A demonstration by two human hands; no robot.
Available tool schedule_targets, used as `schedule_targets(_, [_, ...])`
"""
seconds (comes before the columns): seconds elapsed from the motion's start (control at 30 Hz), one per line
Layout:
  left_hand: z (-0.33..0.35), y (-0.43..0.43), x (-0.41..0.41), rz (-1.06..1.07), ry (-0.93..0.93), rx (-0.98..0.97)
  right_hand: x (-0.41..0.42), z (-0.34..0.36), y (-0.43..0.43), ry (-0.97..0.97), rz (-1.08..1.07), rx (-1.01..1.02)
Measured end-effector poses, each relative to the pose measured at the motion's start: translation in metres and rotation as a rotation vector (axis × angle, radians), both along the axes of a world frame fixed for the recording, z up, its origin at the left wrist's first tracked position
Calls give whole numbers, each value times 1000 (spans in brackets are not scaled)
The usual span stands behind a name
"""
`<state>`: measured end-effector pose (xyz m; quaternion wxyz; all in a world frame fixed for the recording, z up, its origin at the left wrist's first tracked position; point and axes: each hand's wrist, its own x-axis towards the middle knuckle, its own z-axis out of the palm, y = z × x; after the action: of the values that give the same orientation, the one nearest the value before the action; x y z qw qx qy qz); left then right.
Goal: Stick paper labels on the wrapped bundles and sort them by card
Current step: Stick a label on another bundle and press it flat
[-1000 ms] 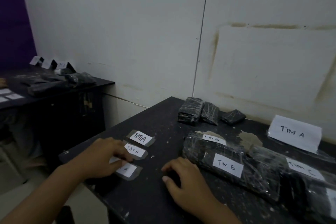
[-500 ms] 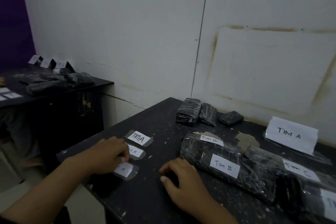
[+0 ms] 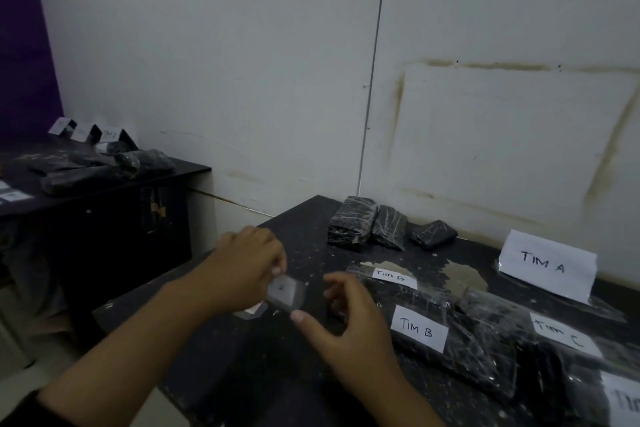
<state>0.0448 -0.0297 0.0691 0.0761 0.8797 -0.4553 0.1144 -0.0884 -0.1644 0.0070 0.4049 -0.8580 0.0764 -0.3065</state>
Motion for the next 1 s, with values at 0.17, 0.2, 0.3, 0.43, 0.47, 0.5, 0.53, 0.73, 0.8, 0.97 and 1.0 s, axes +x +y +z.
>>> schedule_targets(0.17, [14, -59, -24, -84, -86, 21, 5, 34, -26, 19, -76, -31])
schedule_targets(0.2, [17, -68, -27, -103, -89, 13, 5, 39, -34, 32, -93, -38])
schedule_targets(0.3, [19, -95, -25, -172, -53, -84, 0, 46, -60, 27, -187, -45])
schedule_targets(0.43, [16, -126, -5, -134, 149, -303, -6, 49, -93, -11, -336, 44])
schedule_targets(0.47, [13, -135, 6, -76, 210, -341, -8, 50, -102, -20, -369, 59])
schedule_targets(0.5, [8, -143, 18, 3, 273, -377, -10, 51, -110, -37, -394, 84])
schedule_targets(0.53, [3, -150, 30, 97, 342, -403, -11, 51, -116, -60, -408, 118])
schedule_targets(0.73, [-19, -194, 70, 563, 586, -282, -16, 49, -140, -126, -448, 249])
schedule_targets(0.8, [-24, -205, 76, 652, 647, -255, -15, 50, -144, -136, -456, 283])
schedule_targets(0.97, [-34, -214, 85, 727, 723, -302, -15, 52, -148, -192, -486, 323])
schedule_targets(1.0, [-34, -214, 85, 714, 751, -367, -15, 52, -148, -200, -485, 320])
